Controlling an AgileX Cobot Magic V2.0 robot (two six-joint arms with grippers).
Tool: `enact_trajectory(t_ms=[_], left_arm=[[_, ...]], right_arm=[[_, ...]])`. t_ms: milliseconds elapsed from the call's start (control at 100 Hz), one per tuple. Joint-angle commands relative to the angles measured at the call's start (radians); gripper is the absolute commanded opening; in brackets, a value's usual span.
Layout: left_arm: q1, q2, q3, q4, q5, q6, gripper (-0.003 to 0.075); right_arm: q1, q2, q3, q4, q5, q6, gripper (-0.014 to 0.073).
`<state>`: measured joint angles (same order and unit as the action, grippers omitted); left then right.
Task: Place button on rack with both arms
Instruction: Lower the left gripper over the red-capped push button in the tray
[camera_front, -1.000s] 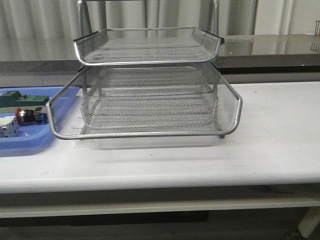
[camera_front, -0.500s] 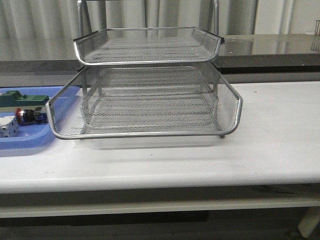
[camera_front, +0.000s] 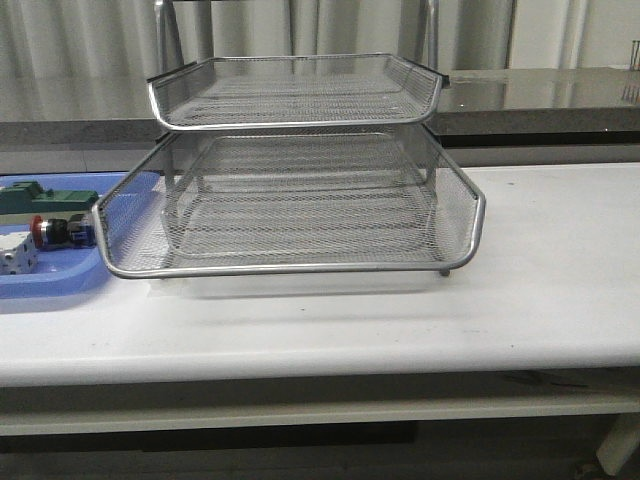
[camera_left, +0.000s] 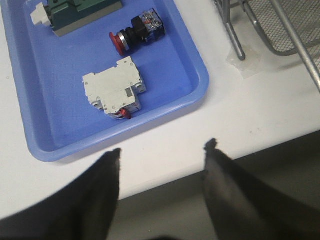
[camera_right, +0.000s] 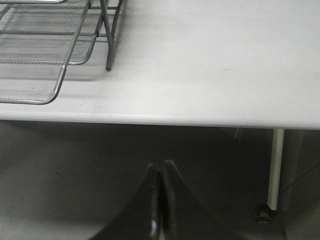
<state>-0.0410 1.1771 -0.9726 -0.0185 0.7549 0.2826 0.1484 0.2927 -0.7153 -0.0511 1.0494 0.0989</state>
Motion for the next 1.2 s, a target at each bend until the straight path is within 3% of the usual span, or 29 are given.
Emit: enact_trajectory(t_ms=[0, 360, 790, 1190], left_arm=[[0.0, -0.017, -0.034, -0.02, -0.061, 0.004, 0.0527], [0.0, 0.077, -0.125, -0.051, -0.05, 0.138, 0.053], [0.0, 0.496, -0.644, -0.046, 0.233, 0.469, 0.053], [0.0, 0.806, -0.957, -0.001, 0.359, 0.52, 0.053]], right_arm=[[-0.001, 0.012, -0.03, -0.013, -0.065, -0.001, -0.0071], [-0.001, 0.012, -0.03, -0.013, -0.065, -0.001, -0.0071], [-0.001, 0.012, -0.03, -0.013, -0.065, -0.001, -0.0071], [-0.001, 0.012, -0.03, -0.013, -0.065, -0.001, -0.0071]])
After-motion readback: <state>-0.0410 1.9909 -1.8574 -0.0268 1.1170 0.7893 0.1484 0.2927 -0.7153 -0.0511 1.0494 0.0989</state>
